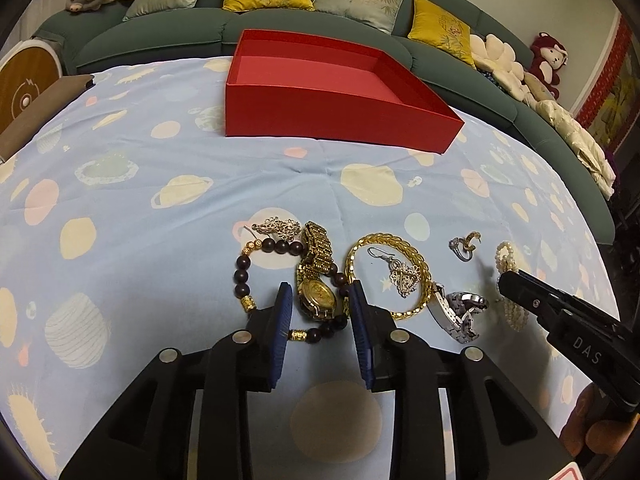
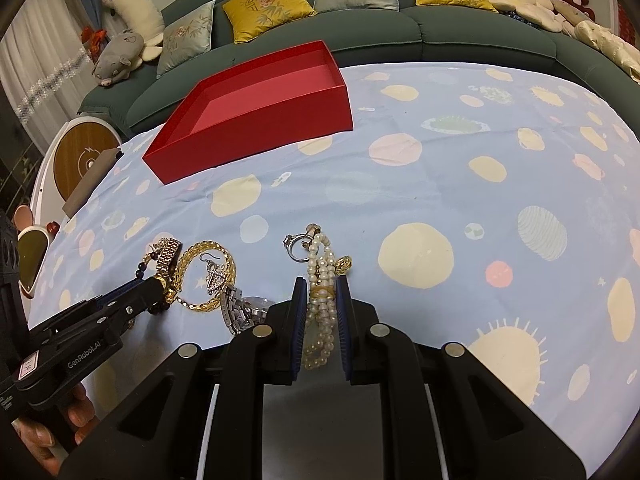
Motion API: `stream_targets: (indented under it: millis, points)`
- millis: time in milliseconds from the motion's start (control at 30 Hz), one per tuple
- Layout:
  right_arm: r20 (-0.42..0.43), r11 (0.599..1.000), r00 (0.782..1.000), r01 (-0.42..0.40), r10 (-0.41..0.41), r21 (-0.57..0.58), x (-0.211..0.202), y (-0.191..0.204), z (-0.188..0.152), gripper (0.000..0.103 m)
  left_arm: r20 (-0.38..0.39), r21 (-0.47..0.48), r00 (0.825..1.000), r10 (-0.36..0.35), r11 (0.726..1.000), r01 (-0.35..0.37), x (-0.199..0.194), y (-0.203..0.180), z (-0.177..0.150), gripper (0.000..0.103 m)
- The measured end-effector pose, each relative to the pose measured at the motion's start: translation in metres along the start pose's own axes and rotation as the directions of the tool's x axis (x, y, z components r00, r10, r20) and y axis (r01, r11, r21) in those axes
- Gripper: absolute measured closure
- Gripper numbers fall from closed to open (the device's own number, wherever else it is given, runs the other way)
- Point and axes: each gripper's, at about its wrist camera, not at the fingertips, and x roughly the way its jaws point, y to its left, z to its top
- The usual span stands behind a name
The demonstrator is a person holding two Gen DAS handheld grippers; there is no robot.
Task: Organize jewelry
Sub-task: 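Grasp the gold watch with the left tool while the right tool holds the pearls, then carry both pieces into the red box and open both tools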
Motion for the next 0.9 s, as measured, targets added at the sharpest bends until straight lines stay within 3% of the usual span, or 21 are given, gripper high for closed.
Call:
stream_targets:
  millis: [100, 167, 267, 600, 900]
  points:
    - [0.001, 1.0, 1.0, -0.001, 0.001, -0.005, -0.001, 0.001, -0.001, 0.089, 0.013, 0.023, 1.0, 0.017, 1.0, -0.017, 0.003, -0.005, 0.001, 0.078]
    - [0.006, 1.0, 1.0, 0.001, -0.001, -0.011, -0.002, 0.0, -0.001, 0.089, 0.017, 0.017, 1.0, 0.014, 1.0, -0.015, 0.002, -0.005, 0.001, 0.09]
    - [0.023, 1.0, 1.0, 0.007, -0.006, -0.029, -0.008, 0.001, -0.001, 0.089, 0.031, 0.02, 1.0, 0.004, 1.0, -0.005, -0.003, -0.005, 0.002, 0.097]
    - [0.06, 0.999, 0.998, -0.015, 0.017, -0.031, -0.023, 0.002, 0.007, 0.089, 0.106, 0.041, 0.992, -0.064, 0.997, 0.06, -0.04, -0.015, 0.008, 0.099]
    - [0.122, 0.998, 0.99, -0.062, 0.064, -0.026, -0.052, 0.007, 0.03, 0.089, 0.184, 0.042, 0.975, -0.124, 0.992, 0.118, -0.085, -0.019, 0.034, 0.099]
